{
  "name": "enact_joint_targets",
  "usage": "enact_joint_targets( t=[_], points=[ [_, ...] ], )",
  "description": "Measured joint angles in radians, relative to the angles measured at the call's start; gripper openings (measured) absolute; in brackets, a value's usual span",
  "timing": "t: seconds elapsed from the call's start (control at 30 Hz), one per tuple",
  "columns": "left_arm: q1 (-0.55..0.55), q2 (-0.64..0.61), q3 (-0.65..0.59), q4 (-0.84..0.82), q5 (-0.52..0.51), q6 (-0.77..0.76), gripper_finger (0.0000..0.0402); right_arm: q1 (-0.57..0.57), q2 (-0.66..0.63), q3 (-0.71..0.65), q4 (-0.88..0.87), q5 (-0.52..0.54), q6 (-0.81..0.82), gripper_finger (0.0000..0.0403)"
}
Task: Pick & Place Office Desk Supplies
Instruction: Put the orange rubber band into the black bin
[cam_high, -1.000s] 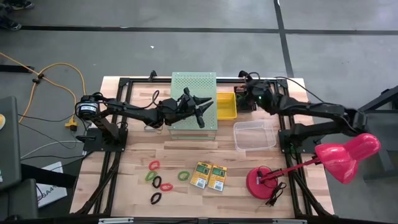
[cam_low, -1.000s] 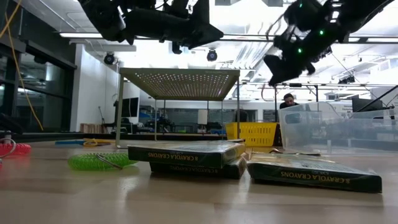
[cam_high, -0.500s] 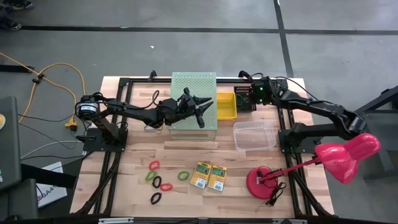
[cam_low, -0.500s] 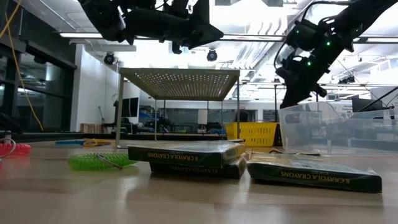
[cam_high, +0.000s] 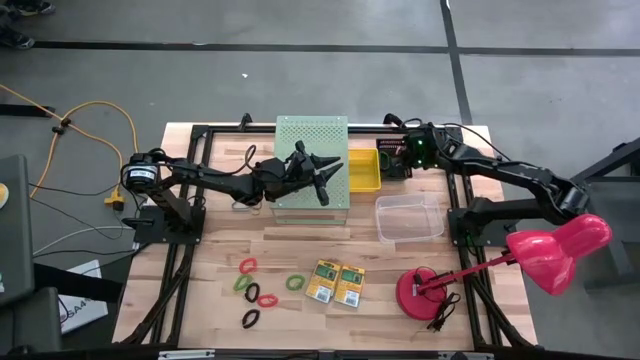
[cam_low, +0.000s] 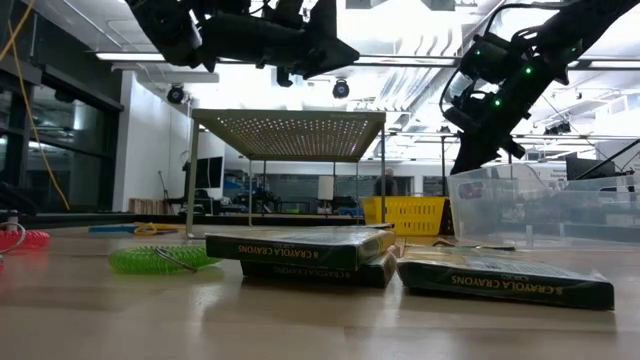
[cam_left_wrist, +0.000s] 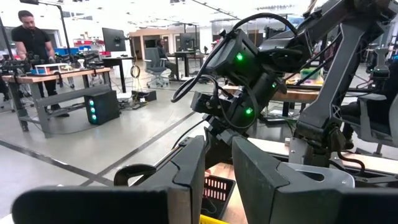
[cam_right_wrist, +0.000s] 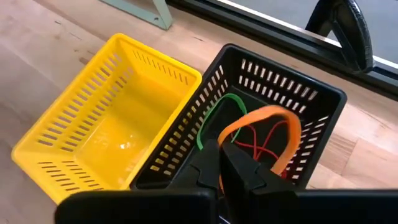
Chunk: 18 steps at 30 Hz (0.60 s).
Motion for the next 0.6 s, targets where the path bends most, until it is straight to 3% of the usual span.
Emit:
enact_joint_targets(
  t=[0.6],
  points=[
    [0.000, 0.000, 0.000, 0.000, 0.000, 0.000, 0.0079, 0.000, 0.000, 0.000, -0.001, 0.002, -0.027, 0.0018]
  ],
)
